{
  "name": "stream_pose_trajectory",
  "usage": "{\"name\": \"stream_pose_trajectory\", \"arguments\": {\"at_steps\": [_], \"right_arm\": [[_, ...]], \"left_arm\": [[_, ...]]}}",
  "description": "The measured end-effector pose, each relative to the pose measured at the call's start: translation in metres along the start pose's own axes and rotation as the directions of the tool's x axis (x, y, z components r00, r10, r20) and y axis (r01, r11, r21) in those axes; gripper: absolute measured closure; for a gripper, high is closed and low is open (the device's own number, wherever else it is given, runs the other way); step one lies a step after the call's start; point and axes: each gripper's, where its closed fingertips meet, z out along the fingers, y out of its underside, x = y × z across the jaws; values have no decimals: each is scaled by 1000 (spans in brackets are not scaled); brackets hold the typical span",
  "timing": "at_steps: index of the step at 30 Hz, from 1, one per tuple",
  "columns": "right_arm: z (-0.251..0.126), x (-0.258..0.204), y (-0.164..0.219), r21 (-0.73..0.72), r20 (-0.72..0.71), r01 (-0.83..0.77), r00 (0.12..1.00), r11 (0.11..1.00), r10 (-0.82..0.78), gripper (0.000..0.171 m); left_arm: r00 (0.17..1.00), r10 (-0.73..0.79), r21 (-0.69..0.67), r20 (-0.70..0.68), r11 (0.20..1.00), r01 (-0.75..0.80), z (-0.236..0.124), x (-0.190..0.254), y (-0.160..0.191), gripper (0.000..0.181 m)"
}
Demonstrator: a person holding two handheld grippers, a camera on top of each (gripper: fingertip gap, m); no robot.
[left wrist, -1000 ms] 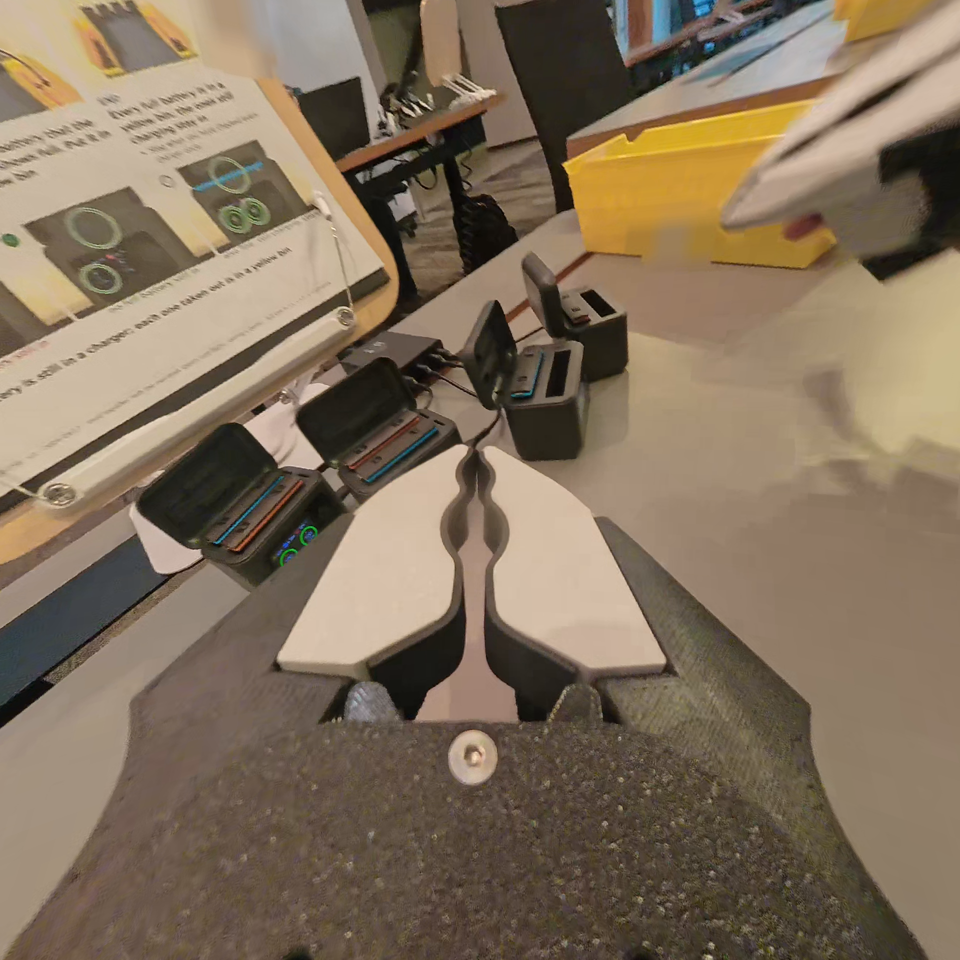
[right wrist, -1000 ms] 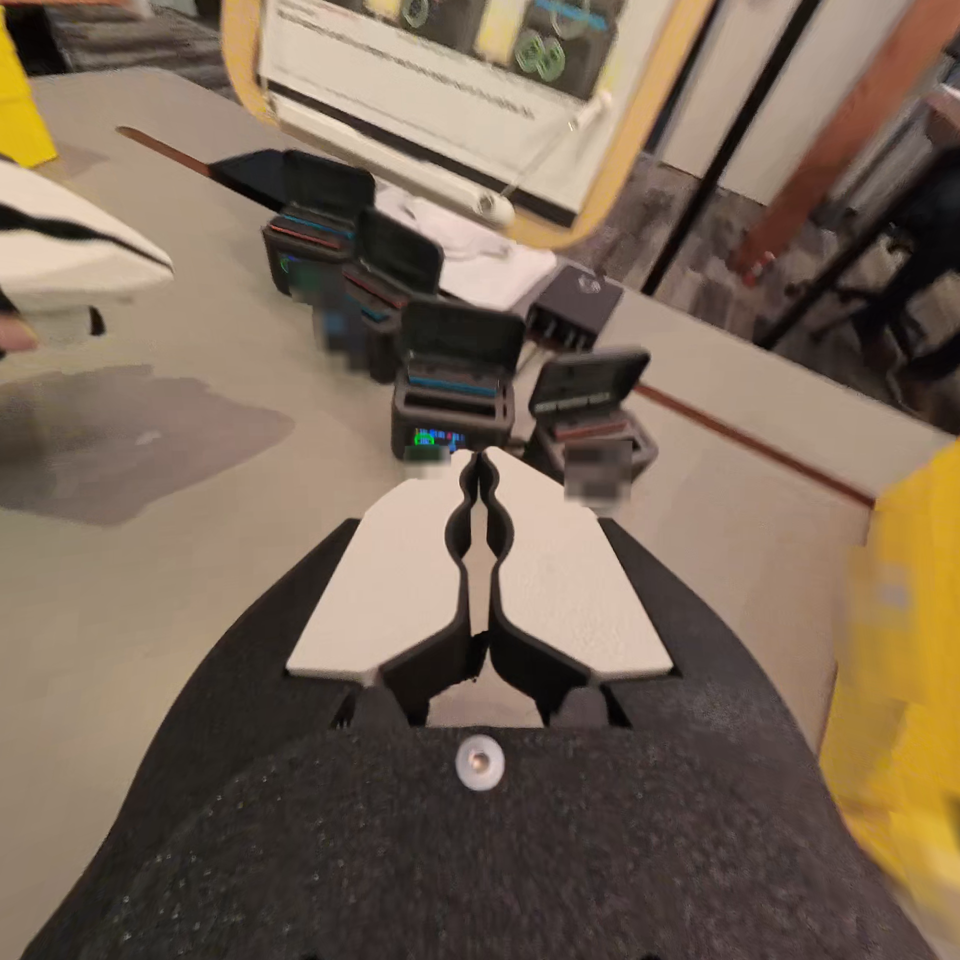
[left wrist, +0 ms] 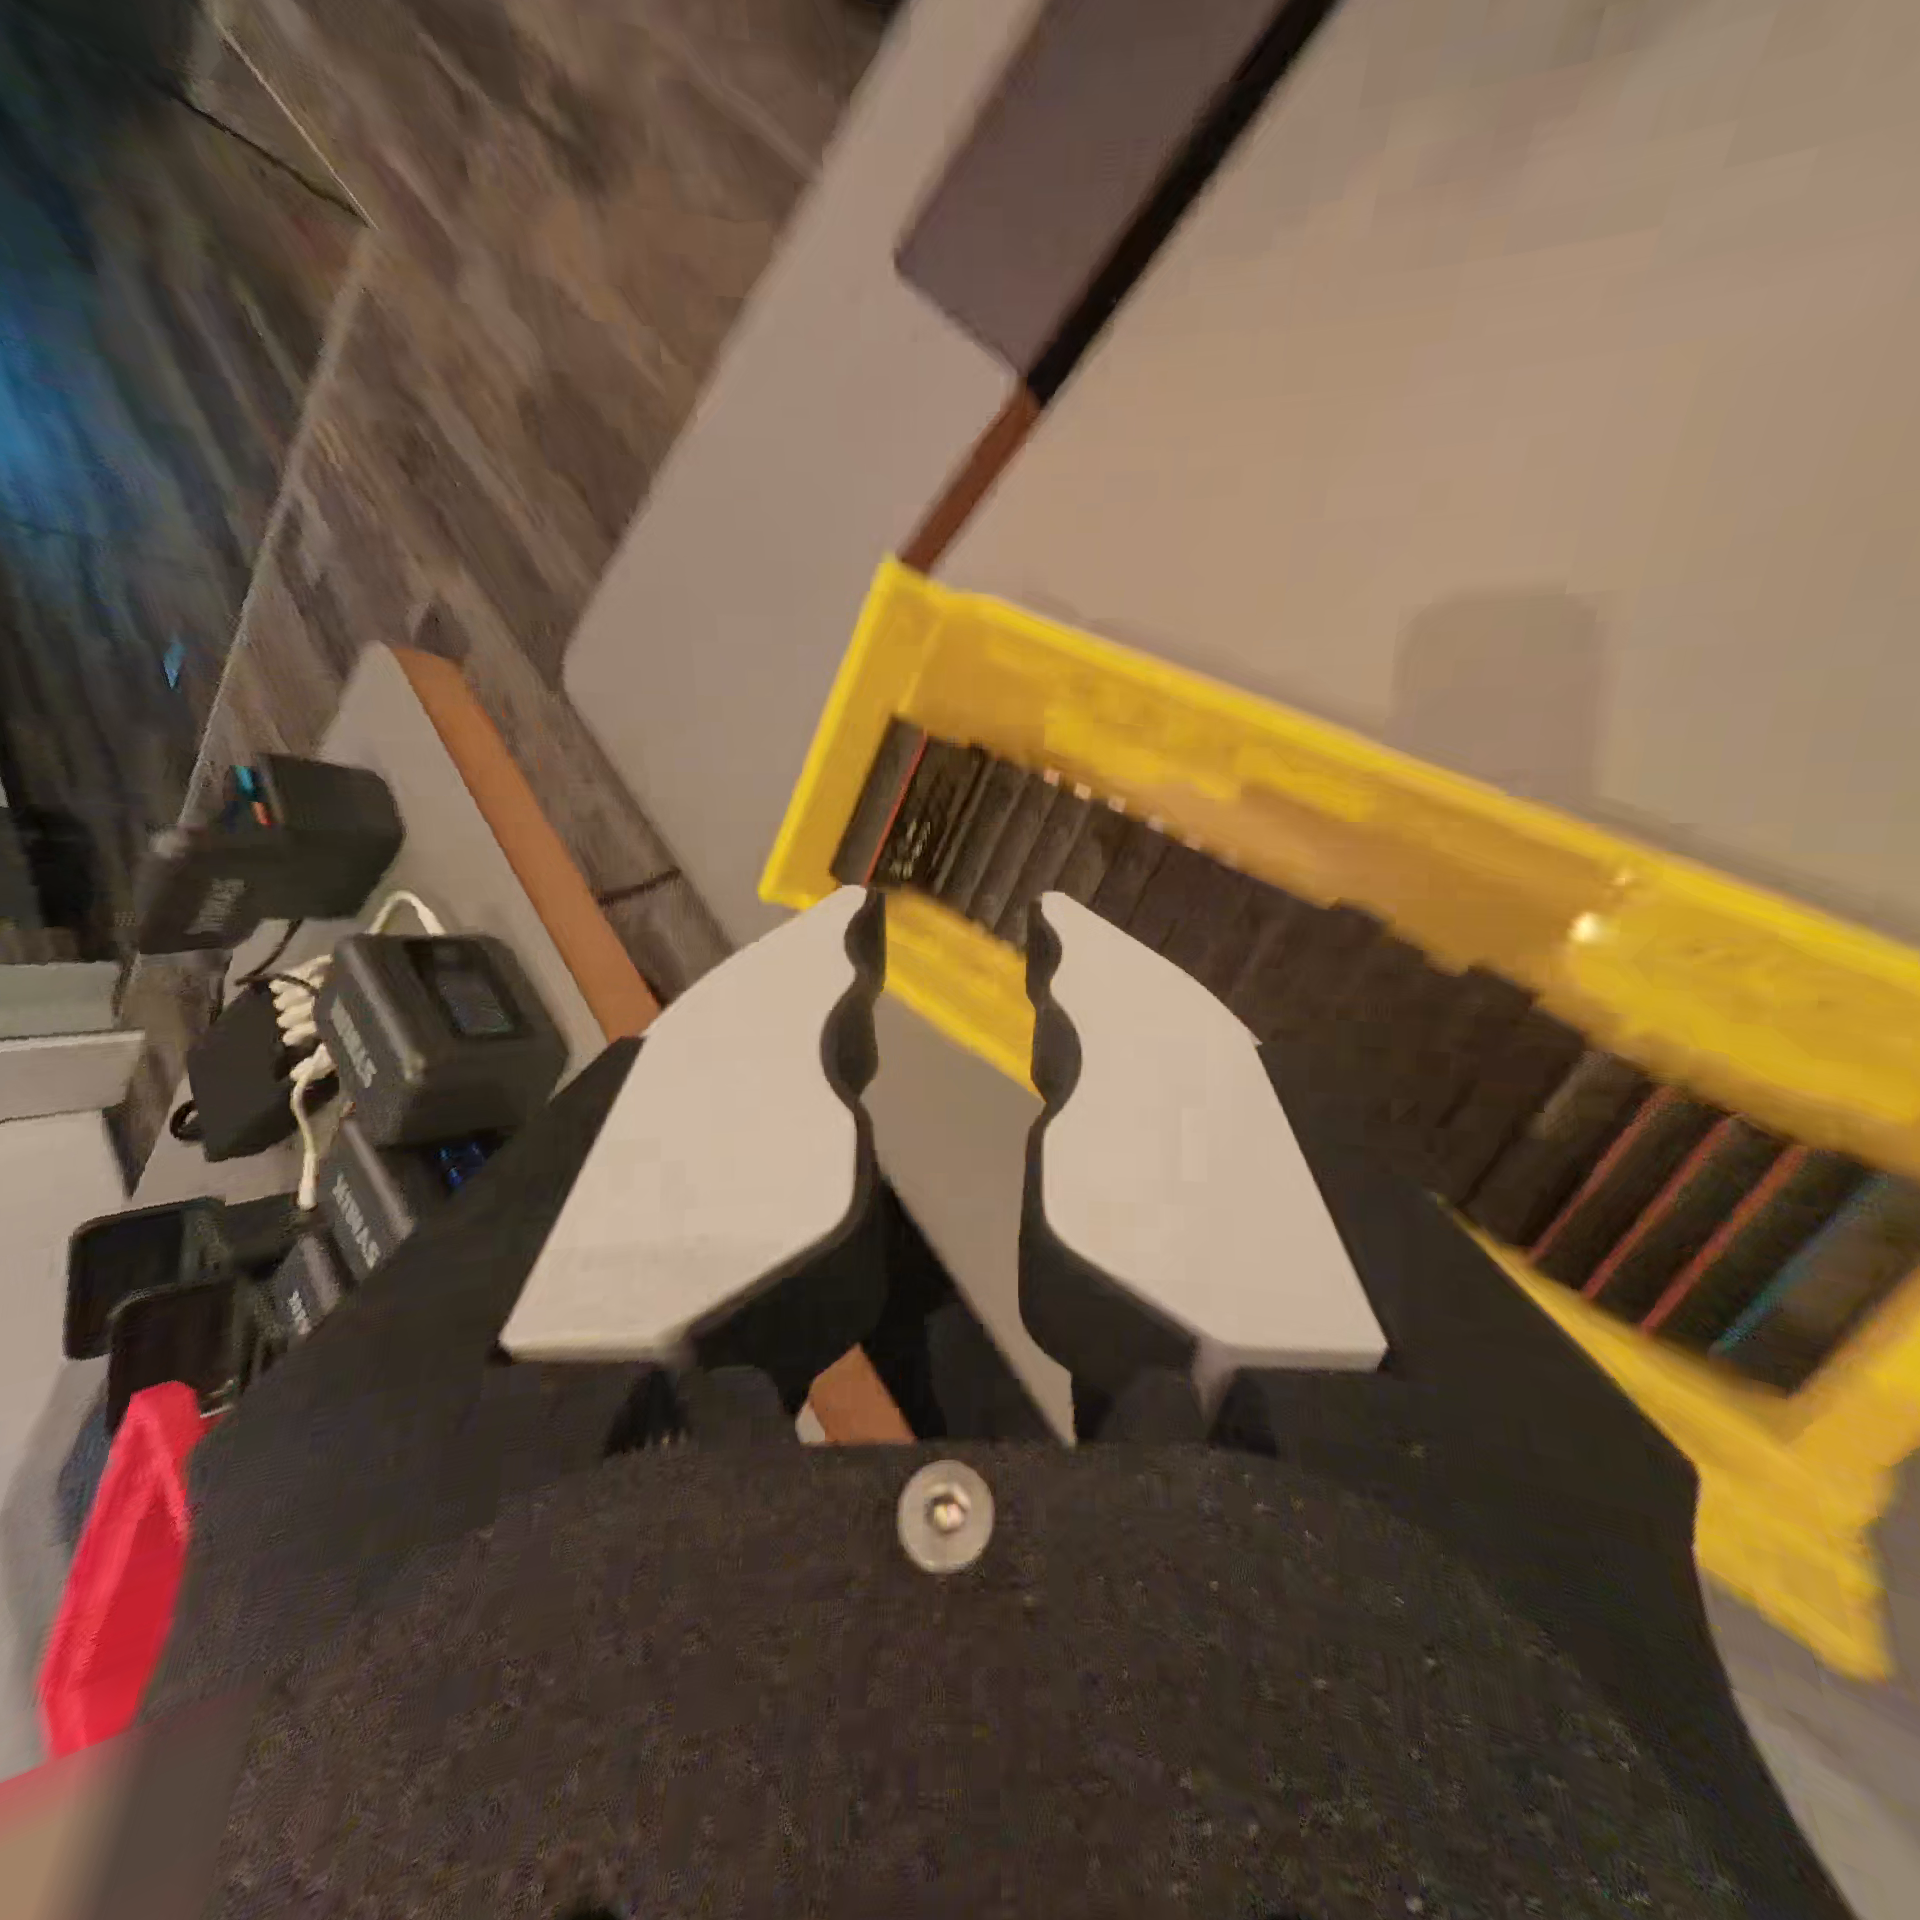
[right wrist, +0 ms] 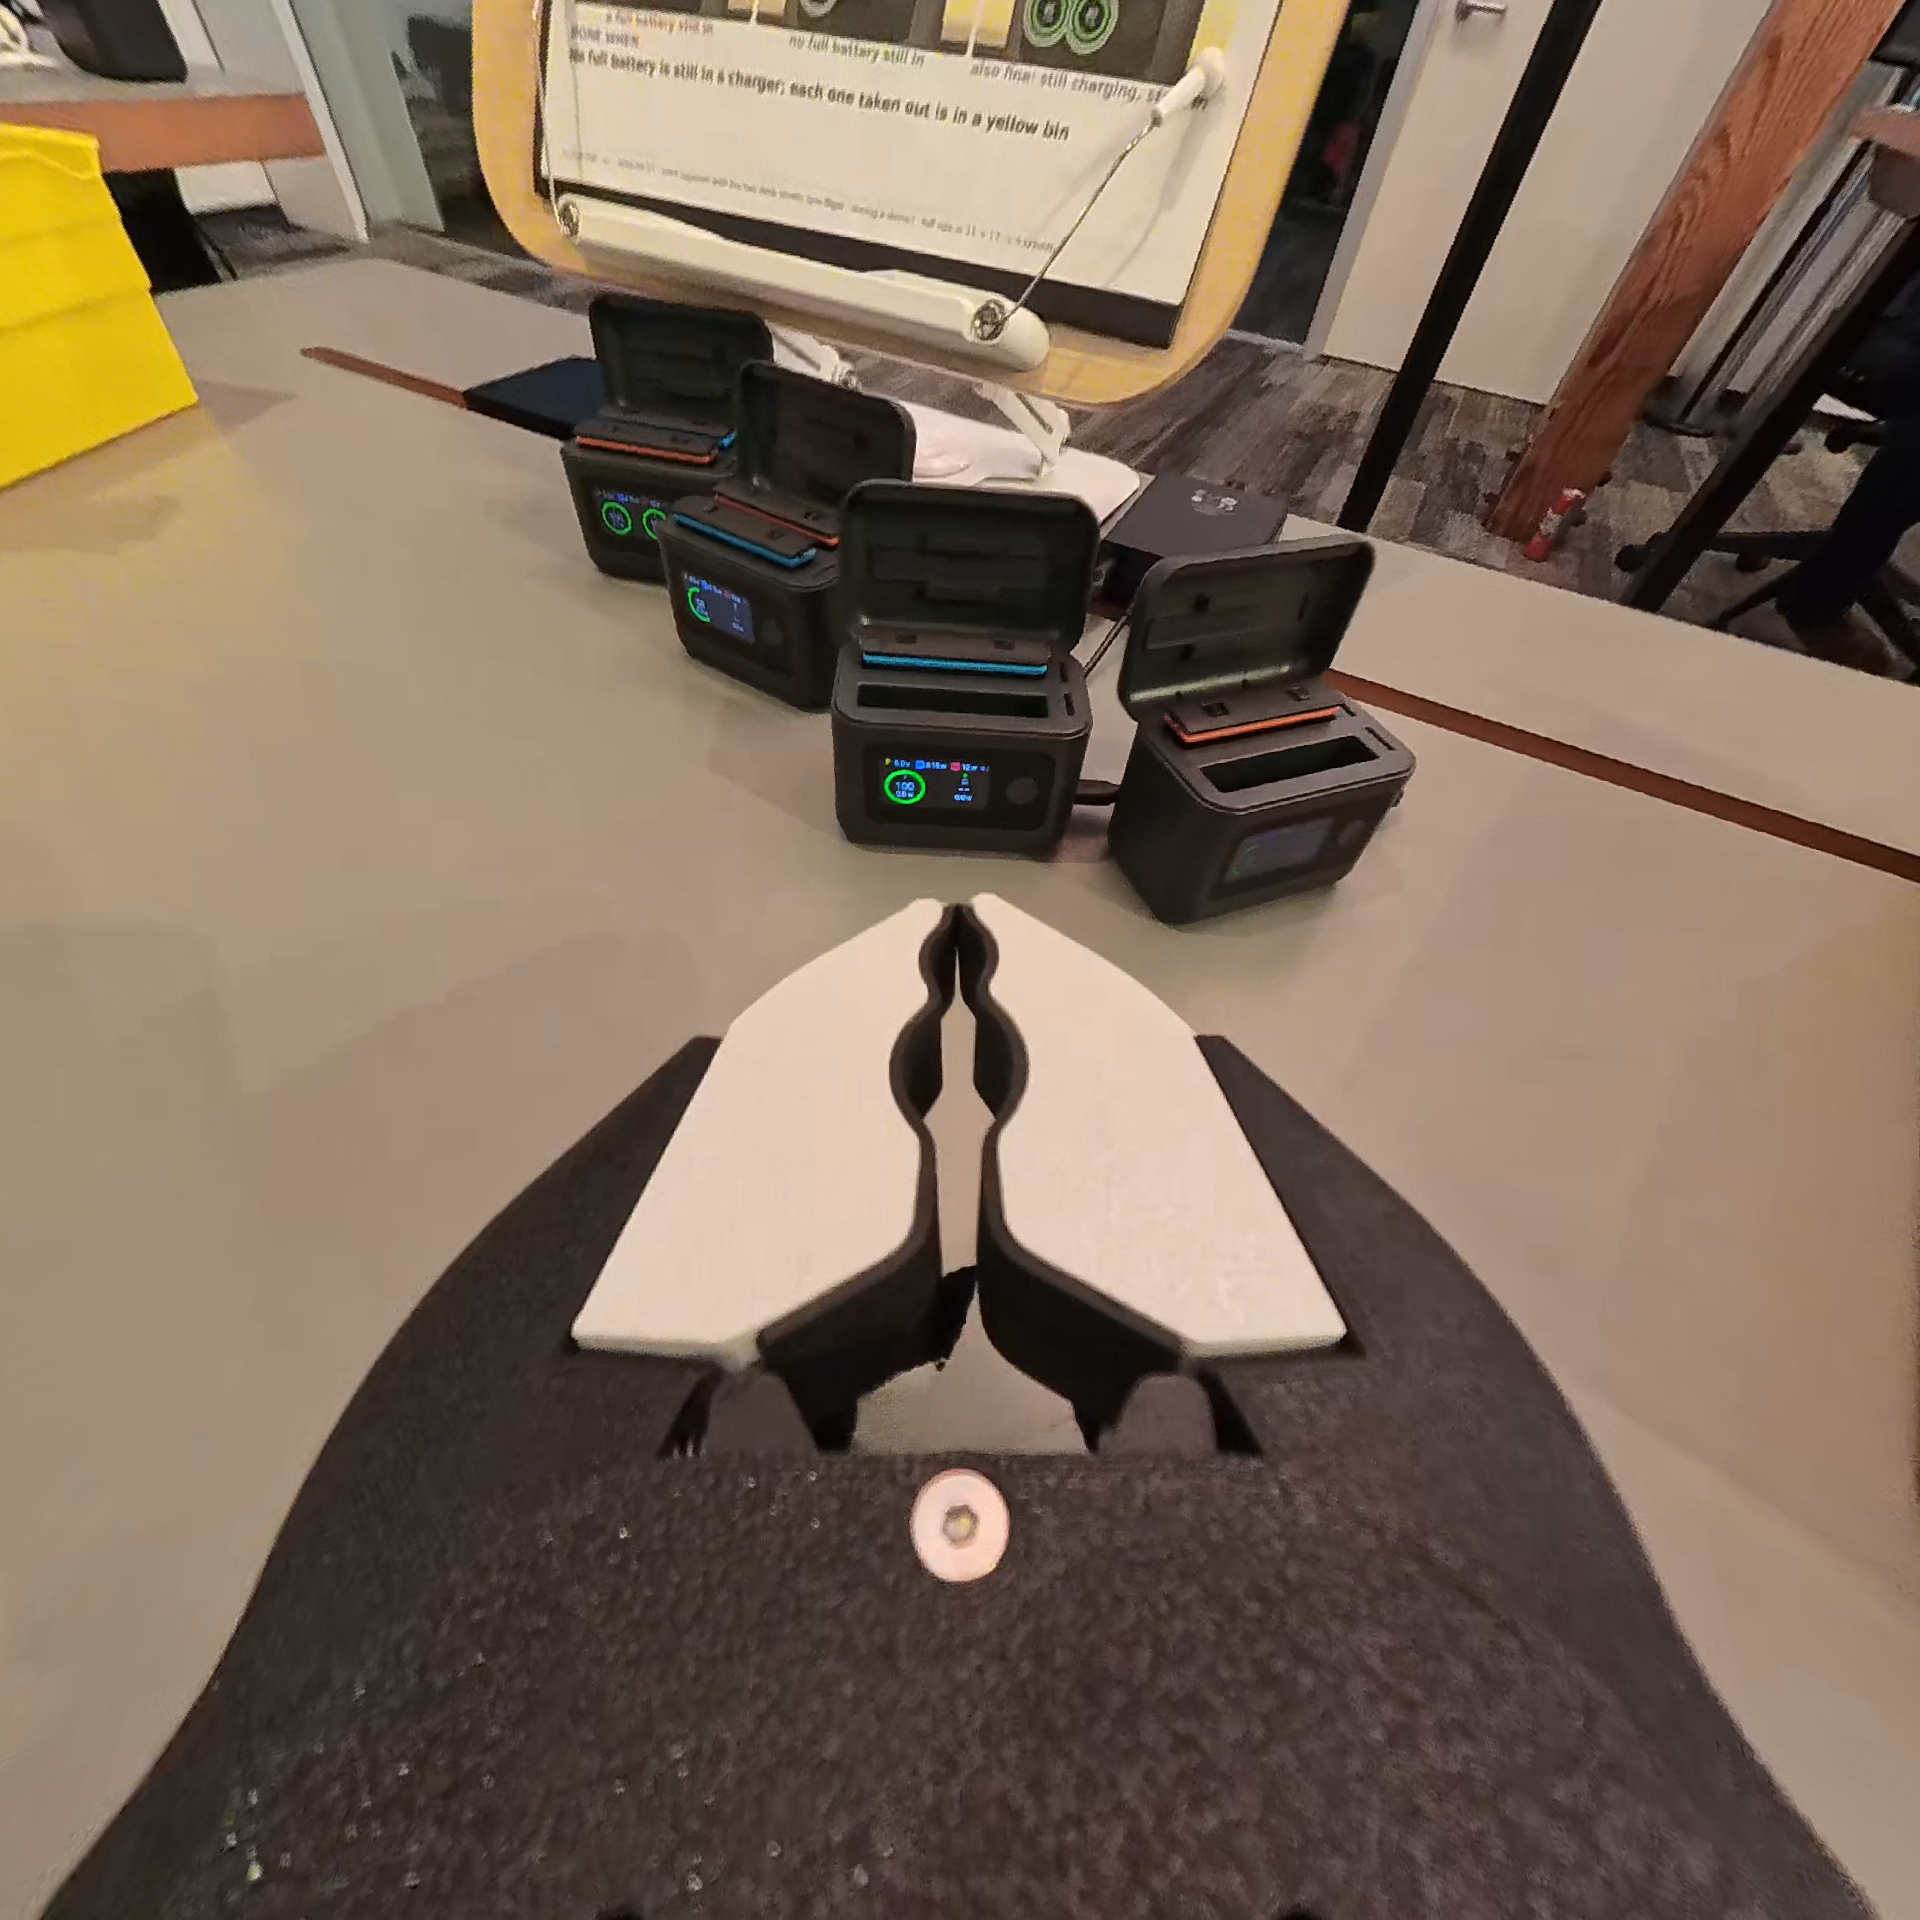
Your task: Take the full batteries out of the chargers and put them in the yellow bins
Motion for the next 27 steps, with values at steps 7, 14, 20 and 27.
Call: {"name": "stream_pose_trajectory", "arguments": {"at_steps": [7,14,20,27], "right_arm": [[6,-3,11,-42,6,44,999,998,-43,171],[7,-5,15,-57,23,58,998,997,-56,171],[8,-7,18,-72,32,65,998,995,-63,171],[9,-8,19,-80,43,60,997,995,-56,171]], "left_arm": [[985,168,-176,-33,970,-171,71,-4,21,150],[965,261,-296,-34,919,-259,104,-17,27,148],[939,332,-338,-84,877,-341,113,-18,31,157],[933,337,-305,-127,882,-360,101,-12,34,170]]}}
